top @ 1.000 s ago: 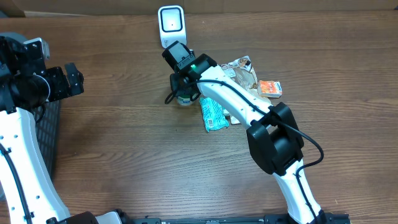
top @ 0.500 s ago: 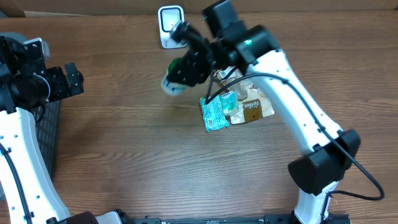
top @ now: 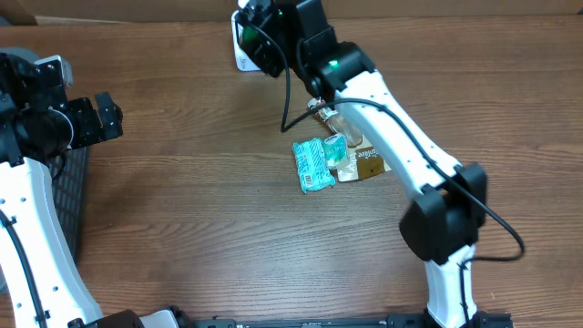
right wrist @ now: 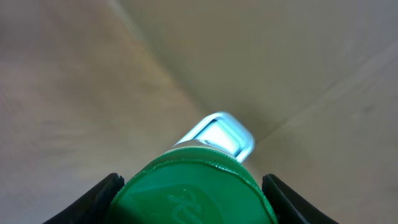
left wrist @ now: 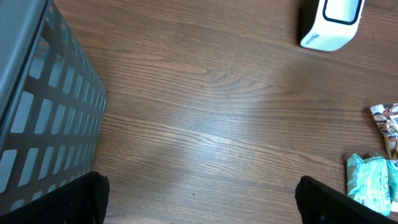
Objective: Scan the item barcode
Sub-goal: 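Hold the green lid up to the scanner window with the right gripper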
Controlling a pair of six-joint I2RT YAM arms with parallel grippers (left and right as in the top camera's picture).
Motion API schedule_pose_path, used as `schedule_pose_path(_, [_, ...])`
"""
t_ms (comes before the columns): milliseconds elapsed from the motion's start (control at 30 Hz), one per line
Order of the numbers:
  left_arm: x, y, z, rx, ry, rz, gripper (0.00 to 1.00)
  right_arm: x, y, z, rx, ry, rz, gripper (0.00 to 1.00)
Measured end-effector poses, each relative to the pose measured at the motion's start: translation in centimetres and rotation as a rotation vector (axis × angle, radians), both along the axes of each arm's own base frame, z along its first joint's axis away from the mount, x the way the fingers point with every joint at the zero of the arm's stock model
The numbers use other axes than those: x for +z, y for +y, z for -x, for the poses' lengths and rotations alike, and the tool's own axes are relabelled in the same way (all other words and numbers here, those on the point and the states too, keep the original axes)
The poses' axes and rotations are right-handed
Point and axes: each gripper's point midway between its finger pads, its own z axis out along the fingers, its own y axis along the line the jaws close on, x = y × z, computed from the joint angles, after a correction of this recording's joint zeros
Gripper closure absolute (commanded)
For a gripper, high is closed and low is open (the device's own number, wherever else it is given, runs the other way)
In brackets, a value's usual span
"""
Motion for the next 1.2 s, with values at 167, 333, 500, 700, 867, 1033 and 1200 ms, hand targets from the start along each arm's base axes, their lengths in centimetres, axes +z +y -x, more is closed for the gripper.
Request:
schedule_pose_path(167, [0.0, 0.0, 0.0, 0.0, 0.0, 0.0, 0.01, -1.9, 0.0, -5.2, -0.003, -0.274, 0.159, 0.44])
schedule_pose_path(333, [0.0, 0.0, 0.0, 0.0, 0.002, 0.001, 0.0, -2.8, 0.1, -9.1, 0.0, -0.572, 0.284, 0.41])
schedule_pose_path(500, [-0.1, 0.0, 0.0, 0.0, 0.002, 0.001, 0.01, -6.0, 0.0, -10.5, 0.02, -0.635, 0.349, 0.43])
schedule_pose_path(700, [-0.1, 0.0, 0.0, 0.0, 0.002, 0.001, 0.0, -9.1, 0.1, -10.8, 0.075, -0.619, 0.38, 0.44])
schedule_pose_path(867, [-0.1, 0.0, 0.0, 0.0, 0.002, 0.001, 0.0, -8.8, 0.5, -10.8, 0.09, -0.641, 0.369, 0.44])
schedule_pose_path(1033, [-0.1, 0.0, 0.0, 0.0, 0.002, 0.001, 0.0, -8.8, 0.8, -10.5, 0.107, -0.639, 0.353, 0.44])
schedule_pose_path(1200, [-0.1, 0.0, 0.0, 0.0, 0.002, 0.001, 0.0, -9.5, 1.4, -10.1, 0.127, -0.602, 0.335, 0.44])
